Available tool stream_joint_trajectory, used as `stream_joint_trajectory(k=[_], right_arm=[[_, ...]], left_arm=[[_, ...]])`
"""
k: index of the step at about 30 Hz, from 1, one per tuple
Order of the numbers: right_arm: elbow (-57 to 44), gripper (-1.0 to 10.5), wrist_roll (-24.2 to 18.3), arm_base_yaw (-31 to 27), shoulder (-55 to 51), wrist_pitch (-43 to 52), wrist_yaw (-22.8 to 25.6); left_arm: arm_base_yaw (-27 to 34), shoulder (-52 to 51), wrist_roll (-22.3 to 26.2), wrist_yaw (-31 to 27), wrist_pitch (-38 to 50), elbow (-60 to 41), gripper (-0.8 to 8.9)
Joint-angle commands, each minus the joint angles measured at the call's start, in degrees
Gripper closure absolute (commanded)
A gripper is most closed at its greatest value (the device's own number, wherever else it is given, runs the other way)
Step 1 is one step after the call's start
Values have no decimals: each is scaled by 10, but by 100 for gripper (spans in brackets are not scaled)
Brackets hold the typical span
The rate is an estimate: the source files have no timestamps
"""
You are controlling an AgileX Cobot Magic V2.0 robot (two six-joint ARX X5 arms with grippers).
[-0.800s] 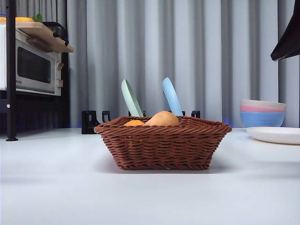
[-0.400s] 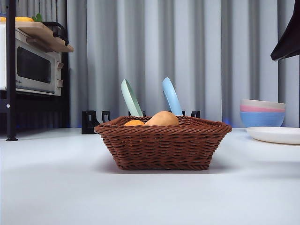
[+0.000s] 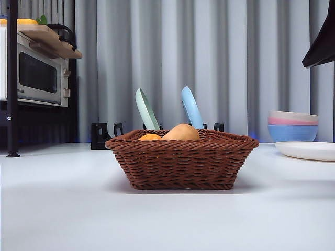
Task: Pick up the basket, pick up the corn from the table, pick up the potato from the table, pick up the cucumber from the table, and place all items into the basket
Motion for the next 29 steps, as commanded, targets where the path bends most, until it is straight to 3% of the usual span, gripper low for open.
stream_joint_trajectory(k=[1, 27, 29], right_arm=[[-2, 945, 5, 0, 1, 3, 2], [-2, 945, 5, -1, -17, -9, 6], [-2, 945, -23, -4, -39, -12, 21]], left_arm=[[2, -16, -5, 3, -2, -8, 816], [2, -16, -7, 6, 3, -8, 816], [2, -16, -7, 6, 3, -8, 816]])
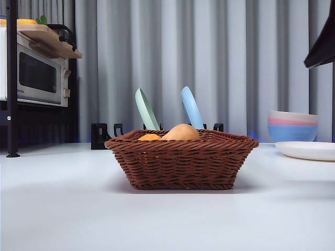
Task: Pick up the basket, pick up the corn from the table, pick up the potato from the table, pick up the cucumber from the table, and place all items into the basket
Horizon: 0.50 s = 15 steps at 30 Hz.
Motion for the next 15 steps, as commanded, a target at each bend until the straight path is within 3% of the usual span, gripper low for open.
stream_joint_trajectory(k=[1, 5, 15], right_arm=[[-2, 945, -42, -7, -33, 4, 25], [-15, 945, -66, -38, -89, 8, 30], [-177, 945, -60, -124, -277, 87, 21]], left_arm=[[2, 0, -5, 1, 3, -8, 816], [2, 0, -5, 1, 3, -8, 816], [2, 0, -5, 1, 3, -8, 816]])
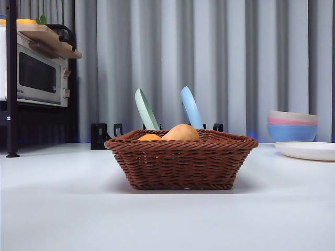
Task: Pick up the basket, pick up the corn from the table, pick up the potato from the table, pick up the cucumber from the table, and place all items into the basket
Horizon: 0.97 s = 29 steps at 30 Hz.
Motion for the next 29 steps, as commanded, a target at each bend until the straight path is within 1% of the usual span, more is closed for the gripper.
stream_joint_trajectory(k=[1, 7, 15, 17, 23, 25, 26, 29], right_arm=[[-59, 945, 2, -12, -45, 20, -1], [-144, 945, 7, -16, -108, 50, -1], [-196, 945, 21, -16, -151, 50, 0], [-198, 945, 21, -16, -158, 36, 0], [-198, 945, 16, -16, -157, 35, 1], [-198, 945, 23, -16, -157, 30, 1], [-198, 945, 33, -16, -157, 31, 1], [-198, 945, 35, -16, -157, 30, 1]], left_arm=[[2, 0, -5, 1, 2, -8, 816], [2, 0, -5, 1, 2, -8, 816], [2, 0, -5, 1, 2, -8, 816], [2, 0, -5, 1, 2, -8, 816], [2, 0, -5, 1, 2, -8, 816], [2, 0, -5, 1, 2, -8, 816], [2, 0, -5, 1, 2, -8, 816], [2, 0, -5, 1, 2, -8, 816]])
